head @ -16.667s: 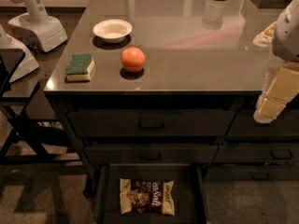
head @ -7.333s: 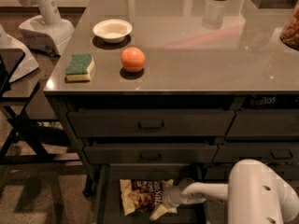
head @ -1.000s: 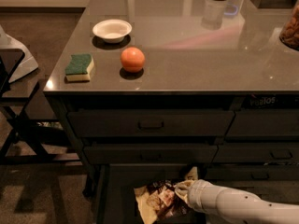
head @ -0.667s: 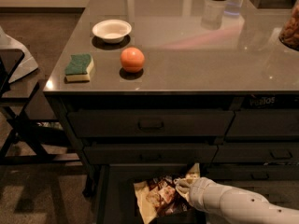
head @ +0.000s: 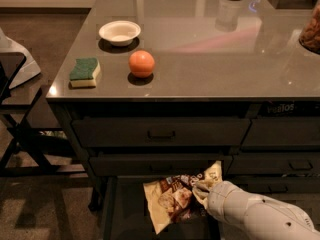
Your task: Pick brown chip bag from bottom drawer and place on counter
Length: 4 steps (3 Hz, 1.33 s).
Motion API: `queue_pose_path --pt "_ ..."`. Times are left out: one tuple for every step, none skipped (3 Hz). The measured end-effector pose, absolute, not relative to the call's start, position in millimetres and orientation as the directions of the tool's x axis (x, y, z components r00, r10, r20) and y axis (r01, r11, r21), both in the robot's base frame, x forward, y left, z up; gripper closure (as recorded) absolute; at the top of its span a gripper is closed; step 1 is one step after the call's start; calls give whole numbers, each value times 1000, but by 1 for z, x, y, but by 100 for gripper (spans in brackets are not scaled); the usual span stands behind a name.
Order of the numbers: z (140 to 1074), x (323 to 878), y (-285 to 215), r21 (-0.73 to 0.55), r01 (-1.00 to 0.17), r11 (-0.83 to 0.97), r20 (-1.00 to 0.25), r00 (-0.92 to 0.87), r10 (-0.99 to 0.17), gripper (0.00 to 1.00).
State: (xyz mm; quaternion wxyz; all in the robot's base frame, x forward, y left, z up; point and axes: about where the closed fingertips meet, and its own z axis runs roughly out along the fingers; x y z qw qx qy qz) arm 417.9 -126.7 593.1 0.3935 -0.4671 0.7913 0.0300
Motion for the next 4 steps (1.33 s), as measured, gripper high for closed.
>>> queue_pose_path --pt "652 416 -128 -424 -731 535 -604 -212 -768 100" --pt "652 416 -128 -424 -731 535 -604 -212 -768 100" --pt "670 421 -131 -434 -718 545 -606 -215 -766 100" --pt "709 429 -136 -473 -678 563 -615 -203 -762 100"
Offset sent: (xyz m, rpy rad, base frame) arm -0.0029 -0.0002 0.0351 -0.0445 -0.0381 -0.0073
